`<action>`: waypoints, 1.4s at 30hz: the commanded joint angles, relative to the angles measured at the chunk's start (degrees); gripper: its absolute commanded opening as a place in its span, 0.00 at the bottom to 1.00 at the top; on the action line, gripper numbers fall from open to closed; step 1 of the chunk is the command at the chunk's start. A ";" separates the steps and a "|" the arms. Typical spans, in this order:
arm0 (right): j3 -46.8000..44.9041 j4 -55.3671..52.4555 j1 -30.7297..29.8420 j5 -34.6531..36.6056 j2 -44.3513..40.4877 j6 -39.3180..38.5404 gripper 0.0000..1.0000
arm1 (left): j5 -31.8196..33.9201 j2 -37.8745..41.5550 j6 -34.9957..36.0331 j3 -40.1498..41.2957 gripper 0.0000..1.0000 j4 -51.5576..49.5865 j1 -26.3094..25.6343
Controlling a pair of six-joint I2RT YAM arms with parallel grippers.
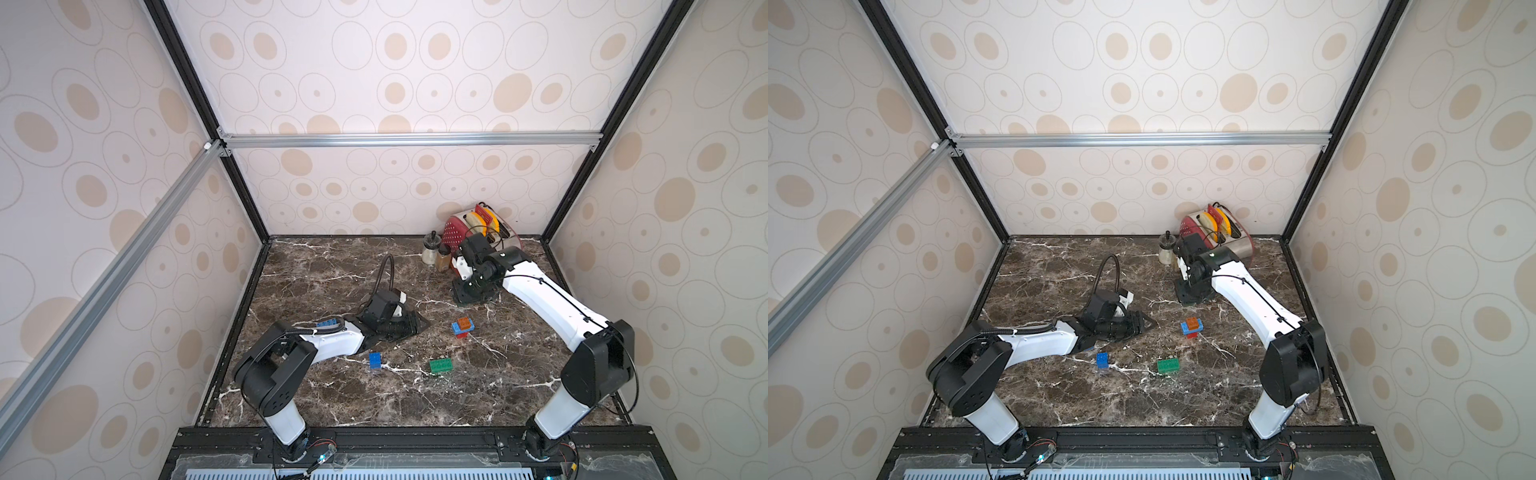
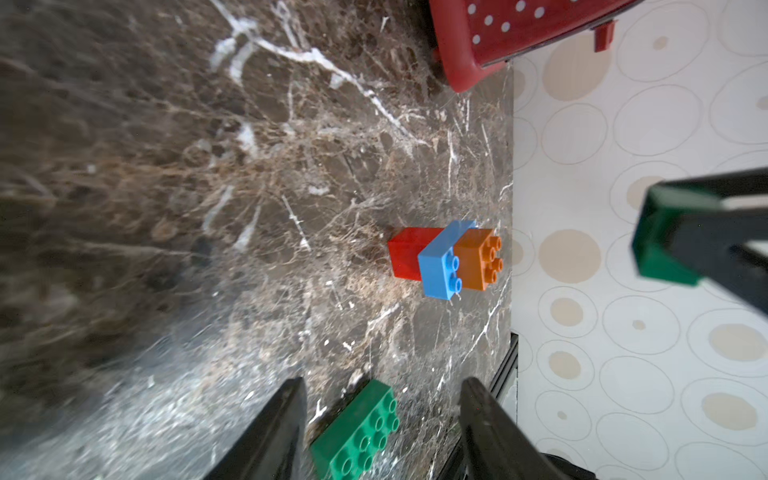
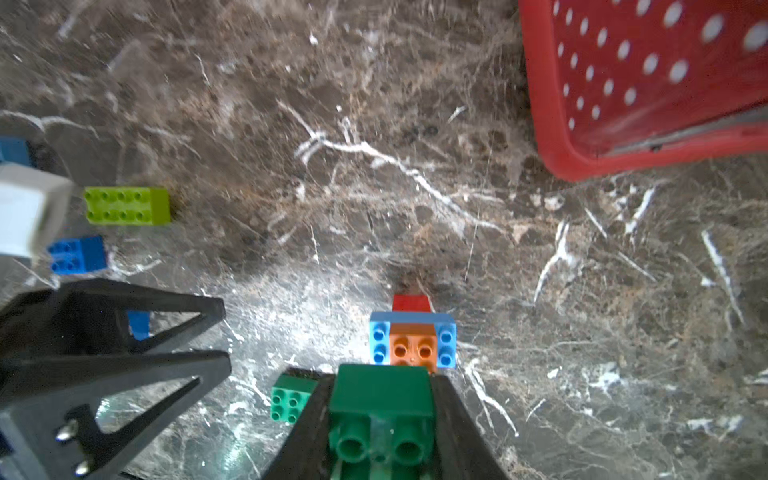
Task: Assemble the letter f with lego
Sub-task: Pick up the lego brick from the center of the board, then assemble the lego brick with the lego brick.
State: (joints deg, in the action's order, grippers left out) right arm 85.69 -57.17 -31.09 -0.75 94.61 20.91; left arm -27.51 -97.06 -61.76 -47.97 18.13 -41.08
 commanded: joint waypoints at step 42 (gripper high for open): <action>-12.21 4.76 1.31 -1.70 -2.06 -3.58 0.22 | -6.95 -20.96 1.20 -14.53 0.41 14.34 -4.35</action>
State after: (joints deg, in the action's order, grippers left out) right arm 74.26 -52.42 -29.76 -1.85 91.68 17.89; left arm -33.58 -116.79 -60.42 -60.42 29.93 -44.97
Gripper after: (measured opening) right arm 0.354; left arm 0.414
